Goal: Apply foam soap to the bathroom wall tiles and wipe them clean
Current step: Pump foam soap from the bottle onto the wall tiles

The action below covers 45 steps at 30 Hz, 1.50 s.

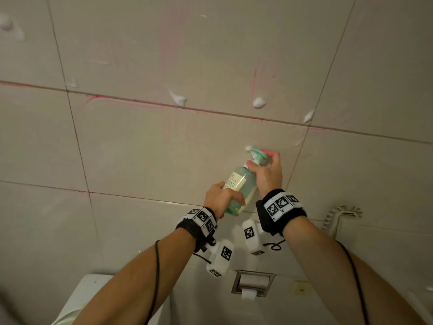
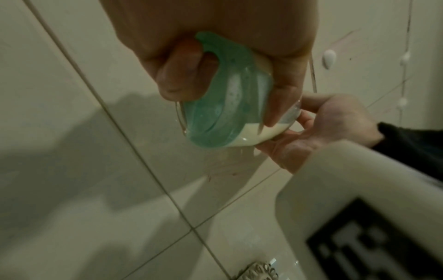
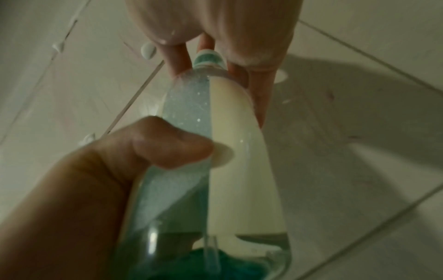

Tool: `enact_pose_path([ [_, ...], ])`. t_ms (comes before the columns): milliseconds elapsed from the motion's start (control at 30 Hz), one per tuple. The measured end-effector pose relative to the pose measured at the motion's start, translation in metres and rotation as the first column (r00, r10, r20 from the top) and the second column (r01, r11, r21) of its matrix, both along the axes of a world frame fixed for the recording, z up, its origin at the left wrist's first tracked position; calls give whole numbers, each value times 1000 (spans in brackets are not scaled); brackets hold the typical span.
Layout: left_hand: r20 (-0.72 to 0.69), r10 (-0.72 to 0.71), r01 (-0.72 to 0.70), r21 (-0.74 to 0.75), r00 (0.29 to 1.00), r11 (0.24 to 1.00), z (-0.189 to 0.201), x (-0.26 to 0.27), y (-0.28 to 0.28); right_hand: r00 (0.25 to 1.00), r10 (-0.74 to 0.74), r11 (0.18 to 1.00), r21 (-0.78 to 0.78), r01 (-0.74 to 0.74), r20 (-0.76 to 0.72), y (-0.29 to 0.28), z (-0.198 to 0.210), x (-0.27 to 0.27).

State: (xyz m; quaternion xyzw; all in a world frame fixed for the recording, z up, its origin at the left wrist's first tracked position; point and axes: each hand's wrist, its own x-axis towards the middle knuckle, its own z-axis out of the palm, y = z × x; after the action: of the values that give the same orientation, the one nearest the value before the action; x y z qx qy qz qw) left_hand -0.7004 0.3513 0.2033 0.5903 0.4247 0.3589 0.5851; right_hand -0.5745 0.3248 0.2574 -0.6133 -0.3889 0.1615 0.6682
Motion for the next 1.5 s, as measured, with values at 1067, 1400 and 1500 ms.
enact_pose_path([
  [1067, -6, 173, -173, 8, 985, 985, -5, -241, 86, 985, 130, 991, -4, -131, 109, 110, -17, -243],
  [1400, 23, 199, -198, -37, 980, 980, -26, -314, 111, 944, 282, 958, -100, -268, 170, 138, -19, -320],
  [1500, 49, 216, -213, -67, 975, 975, -25, -332, 118, 935, 310, 949, -114, -294, 174, 144, -16, -337],
])
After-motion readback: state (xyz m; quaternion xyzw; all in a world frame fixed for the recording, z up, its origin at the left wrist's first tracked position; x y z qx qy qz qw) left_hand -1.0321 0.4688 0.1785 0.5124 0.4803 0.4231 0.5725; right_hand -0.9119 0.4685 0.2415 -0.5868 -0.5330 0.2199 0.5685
